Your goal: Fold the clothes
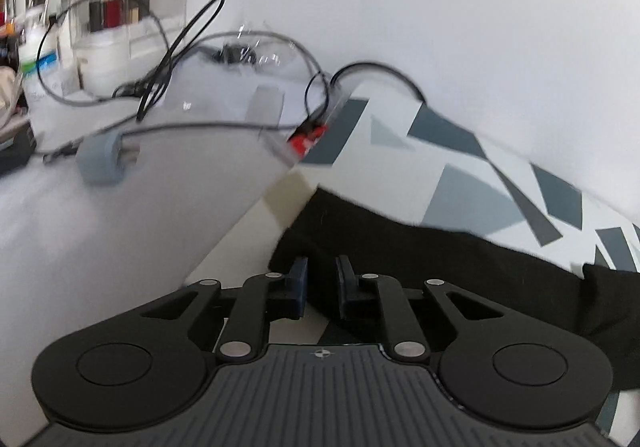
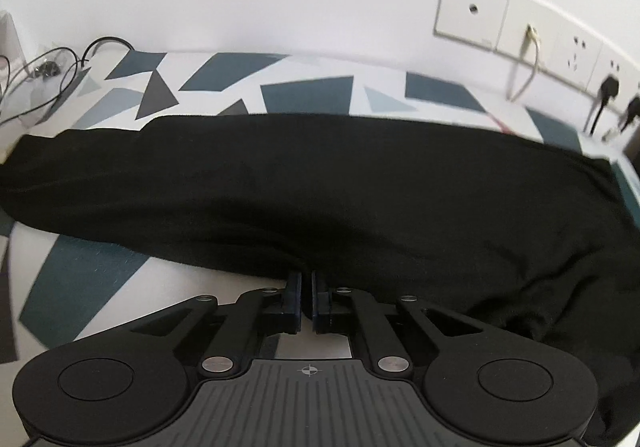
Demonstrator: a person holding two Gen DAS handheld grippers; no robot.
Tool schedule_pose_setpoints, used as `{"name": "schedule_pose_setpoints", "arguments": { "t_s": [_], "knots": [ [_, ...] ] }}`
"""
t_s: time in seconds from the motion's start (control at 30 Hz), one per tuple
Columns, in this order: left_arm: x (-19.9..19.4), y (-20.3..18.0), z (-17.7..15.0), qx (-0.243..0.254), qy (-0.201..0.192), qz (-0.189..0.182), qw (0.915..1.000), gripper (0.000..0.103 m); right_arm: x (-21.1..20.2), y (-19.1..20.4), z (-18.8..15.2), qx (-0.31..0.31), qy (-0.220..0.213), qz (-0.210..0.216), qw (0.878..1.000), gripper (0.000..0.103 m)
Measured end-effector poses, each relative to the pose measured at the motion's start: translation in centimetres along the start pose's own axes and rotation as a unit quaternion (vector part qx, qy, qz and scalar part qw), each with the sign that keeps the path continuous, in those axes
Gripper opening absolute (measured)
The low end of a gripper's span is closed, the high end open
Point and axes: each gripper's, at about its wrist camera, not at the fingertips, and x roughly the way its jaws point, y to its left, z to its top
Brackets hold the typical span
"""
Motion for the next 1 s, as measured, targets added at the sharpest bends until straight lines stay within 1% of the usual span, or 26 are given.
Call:
{"name": "schedule_pose_setpoints", "arguments": {
  "t_s": [0.07, 0.13, 0.27, 0.33, 0.37, 0.4, 0.43, 0.47, 0.5, 0.57, 0.63, 0.67, 0.7, 0.73, 0.77, 0.8, 0.83, 0.87, 0.9, 0.97, 1.0],
  "knots": [
    [-0.1, -0.1, -0.2, 0.009, 0.002, -0.007, 0.9999, 0.008, -0.7, -0.4, -0.8, 0.011, 0.01, 0.004, 1.0, 0.003],
    [-0.6, 0.0, -1.1, 0.013, 0.022, -0.027, 0.9993, 0.005, -1.4, -0.5, -2.0, 0.016, 0.019, -0.001, 1.0, 0.003],
    [-3.3, 1.2, -4.5, 0.006, 0.053, -0.055, 0.9971, 0.005, -2.9, -0.7, -4.2, 0.018, 0.028, -0.016, 0.999, 0.004],
    [-4.5, 2.2, -6.3, -0.014, 0.071, -0.067, 0.9952, 0.005, -3.6, -0.9, -4.8, 0.024, 0.031, -0.025, 0.999, 0.004],
    [-5.1, 2.8, -6.9, -0.019, 0.076, -0.075, 0.9941, 0.005, -4.0, -1.0, -4.9, 0.03, 0.03, -0.031, 0.999, 0.004],
    [-5.6, 3.3, -7.3, -0.023, 0.08, -0.085, 0.9929, 0.005, -4.4, -1.2, -5.0, 0.037, 0.027, -0.038, 0.998, 0.006],
    [-6.1, 3.6, -7.5, -0.02, 0.081, -0.091, 0.9923, 0.006, -4.9, -1.3, -5.1, 0.045, 0.024, -0.045, 0.998, 0.008],
    [-6.5, 3.8, -7.5, -0.015, 0.081, -0.097, 0.9919, 0.006, -5.4, -1.6, -5.0, 0.058, 0.018, -0.046, 0.997, 0.015],
    [-6.8, 3.9, -7.2, -0.009, 0.078, -0.105, 0.9914, 0.008, -5.9, -1.8, -4.8, 0.074, 0.01, -0.045, 0.996, 0.025],
    [-7.4, 4.0, -6.6, 0.006, 0.07, -0.12, 0.9903, 0.008, -6.9, -2.1, -4.3, 0.101, -0.013, -0.039, 0.994, 0.034],
    [-7.7, 3.8, -6.2, 0.017, 0.054, -0.133, 0.9895, 0.01, -7.5, -1.9, -3.6, 0.11, -0.034, -0.027, 0.993, 0.037],
    [-7.6, 3.7, -6.1, 0.018, 0.047, -0.14, 0.9889, 0.012, -7.9, -1.8, -3.2, 0.113, -0.044, -0.021, 0.992, 0.042],
    [-7.4, 3.6, -5.9, 0.016, 0.041, -0.146, 0.9882, 0.019, -8.0, -1.6, -2.9, 0.111, -0.052, -0.016, 0.992, 0.047],
    [-6.9, 3.4, -5.7, 0.013, 0.039, -0.146, 0.9884, 0.033, -8.0, -1.4, -2.5, 0.105, -0.057, -0.013, 0.993, 0.048],
    [-6.2, 3.2, -5.4, 0.007, 0.042, -0.139, 0.9895, 0.045, -7.8, -1.3, -2.1, 0.097, -0.06, -0.009, 0.993, 0.05],
    [-5.5, 3.0, -5.0, -0.003, 0.047, -0.125, 0.9911, 0.073, -7.5, -1.4, -1.7, 0.09, -0.064, -0.006, 0.994, 0.054],
    [-4.7, 2.7, -4.7, -0.014, 0.05, -0.108, 0.9927, 0.082, -7.1, -1.5, -1.4, 0.083, -0.067, -0.004, 0.994, 0.056],
    [-4.0, 2.3, -4.3, -0.026, 0.051, -0.094, 0.9939, 0.082, -6.4, -1.7, -1.0, 0.079, -0.069, -0.005, 0.994, 0.059],
    [-3.2, 1.8, -3.9, -0.039, 0.052, -0.082, 0.9945, 0.082, -5.6, -2.1, -0.5, 0.08, -0.067, -0.01, 0.995, 0.06],
    [-1.5, 0.6, -2.9, -0.052, 0.066, -0.07, 0.994, 0.081, -4.2, -3.0, 0.5, 0.089, -0.062, -0.02, 0.994, 0.06],
    [-0.7, 0.0, -2.4, -0.057, 0.073, -0.065, 0.9935, 0.081, -3.6, -3.4, 1.0, 0.093, -0.065, -0.018, 0.993, 0.065]
  ]
}}
